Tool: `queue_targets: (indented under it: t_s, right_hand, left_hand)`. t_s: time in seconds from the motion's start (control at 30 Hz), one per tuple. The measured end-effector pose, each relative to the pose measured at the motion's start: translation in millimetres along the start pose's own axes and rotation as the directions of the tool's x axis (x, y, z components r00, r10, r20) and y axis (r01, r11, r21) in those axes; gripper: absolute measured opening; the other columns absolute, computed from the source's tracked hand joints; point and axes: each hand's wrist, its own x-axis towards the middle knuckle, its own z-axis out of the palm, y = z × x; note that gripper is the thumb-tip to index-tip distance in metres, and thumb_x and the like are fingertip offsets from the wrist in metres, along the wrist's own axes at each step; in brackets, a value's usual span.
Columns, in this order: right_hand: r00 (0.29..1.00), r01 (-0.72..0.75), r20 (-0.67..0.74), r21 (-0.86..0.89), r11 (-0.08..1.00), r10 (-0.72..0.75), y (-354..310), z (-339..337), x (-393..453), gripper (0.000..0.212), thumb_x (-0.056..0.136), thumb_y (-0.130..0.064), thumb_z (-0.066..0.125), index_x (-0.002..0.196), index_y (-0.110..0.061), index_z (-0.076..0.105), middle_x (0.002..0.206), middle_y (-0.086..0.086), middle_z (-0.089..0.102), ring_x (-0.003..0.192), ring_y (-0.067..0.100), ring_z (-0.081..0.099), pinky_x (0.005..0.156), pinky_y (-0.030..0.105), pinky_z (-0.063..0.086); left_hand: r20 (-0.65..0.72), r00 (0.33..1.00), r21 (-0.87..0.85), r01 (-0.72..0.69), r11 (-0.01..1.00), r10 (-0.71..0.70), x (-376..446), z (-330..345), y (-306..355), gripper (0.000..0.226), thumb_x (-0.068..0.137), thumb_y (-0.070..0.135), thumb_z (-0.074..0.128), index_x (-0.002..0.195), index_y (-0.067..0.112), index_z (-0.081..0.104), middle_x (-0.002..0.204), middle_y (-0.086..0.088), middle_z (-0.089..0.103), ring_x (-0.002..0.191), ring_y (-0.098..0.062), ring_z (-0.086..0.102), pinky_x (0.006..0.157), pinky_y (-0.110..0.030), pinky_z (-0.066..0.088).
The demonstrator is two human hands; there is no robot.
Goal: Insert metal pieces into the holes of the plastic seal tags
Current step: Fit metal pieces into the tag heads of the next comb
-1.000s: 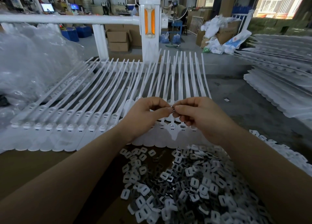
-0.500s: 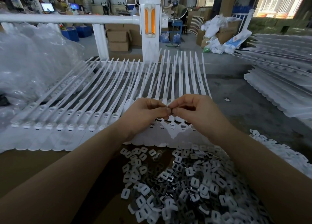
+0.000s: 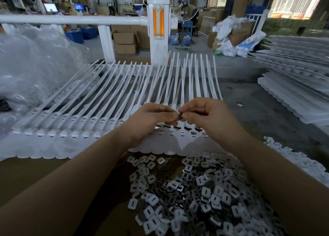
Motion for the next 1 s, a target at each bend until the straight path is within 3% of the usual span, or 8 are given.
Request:
queue_targets:
  t_s: [0.2,0.37,0.57,0.67,0.73,0.87,1.0]
  right_hand:
    - [1.000,0.013,-0.009,-0.028,1.000,-0.013,0.5,0.1,0.4,0.014,0.086,-0.008,0.069,0.087,-0.021,0.071,0.077,-0.008,0.074,0.065,-0.004,0.064,0.058,0.008,0.045]
    - [0.999,0.053,0.015,-0.007,0.999,-0.053,0.3,-0.8,0.3,0.017,0.086,-0.001,0.067,0.087,-0.017,0.070,0.078,-0.004,0.075,0.064,-0.003,0.062,0.058,0.008,0.045]
    - [0.996,0.079,0.034,0.006,0.997,-0.079,1.9,-0.7,0.2,0.021,0.087,0.003,0.066,0.087,-0.017,0.070,0.077,-0.002,0.075,0.063,-0.002,0.062,0.057,0.009,0.045]
    - [0.995,0.074,0.062,-0.019,0.997,-0.073,0.7,0.7,-0.2,0.019,0.089,0.001,0.064,0.088,-0.018,0.068,0.079,-0.002,0.075,0.066,0.001,0.064,0.058,0.010,0.045]
    - [0.996,0.053,0.077,-0.047,0.997,-0.049,-0.4,1.1,-0.3,0.018,0.091,-0.002,0.062,0.089,-0.020,0.066,0.081,-0.001,0.075,0.067,0.004,0.063,0.057,0.012,0.046]
    - [0.999,-0.052,-0.009,0.000,0.999,0.052,-1.5,0.4,0.9,0.016,0.093,-0.002,0.057,0.089,-0.016,0.064,0.081,-0.005,0.074,0.064,0.003,0.060,0.057,0.018,0.047]
    - [0.966,-0.248,-0.048,0.115,0.962,0.254,-3.7,-1.1,2.4,0.021,0.090,0.004,0.049,0.084,-0.010,0.062,0.068,0.002,0.068,0.053,0.007,0.054,0.047,0.022,0.043]
  left_hand:
    - [0.018,1.000,0.015,-0.019,1.000,0.018,-0.9,0.7,-0.1,0.014,0.092,0.020,0.063,0.090,0.015,0.076,0.084,0.000,0.072,0.085,-0.008,0.065,0.089,-0.023,0.045]
    - [0.039,0.999,-0.015,-0.026,1.000,0.026,-0.7,-1.3,-0.2,0.023,0.077,0.035,0.067,0.088,0.019,0.077,0.087,0.002,0.074,0.086,-0.007,0.067,0.089,-0.025,0.044]
    - [0.068,0.997,0.010,-0.041,0.999,0.041,0.7,-4.0,-2.3,0.014,0.090,0.020,0.062,0.090,0.014,0.074,0.080,0.006,0.072,0.082,-0.007,0.064,0.080,-0.014,0.049]
    - [0.058,0.998,0.043,-0.033,0.999,0.030,-0.6,-3.9,-2.3,0.020,0.095,0.019,0.058,0.097,0.006,0.073,0.086,-0.001,0.071,0.085,-0.011,0.061,0.083,-0.016,0.049]
    - [0.044,0.999,0.053,-0.023,0.998,0.021,-1.1,-2.2,-0.5,0.022,0.097,0.020,0.057,0.097,0.003,0.072,0.088,-0.005,0.068,0.086,-0.013,0.060,0.085,-0.021,0.048]
    - [-0.024,1.000,0.086,-0.007,0.996,0.010,-2.0,1.2,3.0,0.027,0.097,0.022,0.057,0.074,0.022,0.071,0.077,0.002,0.066,0.077,-0.006,0.058,0.082,-0.022,0.044]
    - [-0.055,0.998,0.131,0.001,0.991,0.006,-3.2,3.6,3.8,0.022,0.096,0.024,0.060,0.077,0.023,0.072,0.074,0.009,0.068,0.072,-0.001,0.060,0.079,-0.019,0.045]
